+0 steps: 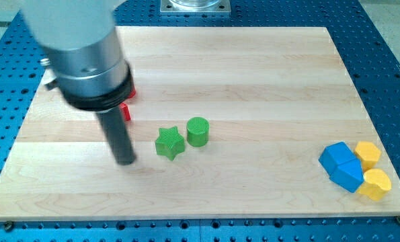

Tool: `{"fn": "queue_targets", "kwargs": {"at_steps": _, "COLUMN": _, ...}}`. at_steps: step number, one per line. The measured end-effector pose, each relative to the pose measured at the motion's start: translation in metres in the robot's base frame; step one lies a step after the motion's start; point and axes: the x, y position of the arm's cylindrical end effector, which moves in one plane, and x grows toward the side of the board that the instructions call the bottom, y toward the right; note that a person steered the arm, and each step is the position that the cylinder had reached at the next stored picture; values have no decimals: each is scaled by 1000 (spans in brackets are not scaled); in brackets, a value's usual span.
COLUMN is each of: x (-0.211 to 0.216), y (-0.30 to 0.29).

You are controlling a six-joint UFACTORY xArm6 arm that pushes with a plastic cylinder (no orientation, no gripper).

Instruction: Drag the green star horizontal to the cube

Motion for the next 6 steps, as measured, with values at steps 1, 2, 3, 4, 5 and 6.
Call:
{"fn": "queue_targets", "kwargs": {"at_steps": 1, "x": -17, "y": 32}}
{"fn": "queue_targets", "kwargs": {"at_steps": 2, "x": -17, "y": 72}}
{"fn": "queue_targets", "kwargs": {"at_steps": 3, "x": -17, "y": 130}}
{"fn": "queue_targets", "kwargs": {"at_steps": 4, "x": -17, "y": 169}}
{"fn": "queue_targets", "kwargs": {"at_steps": 5, "x": -17, "y": 199}}
{"fn": "queue_targets", "kwargs": {"at_steps": 6, "x": -19, "y": 192}}
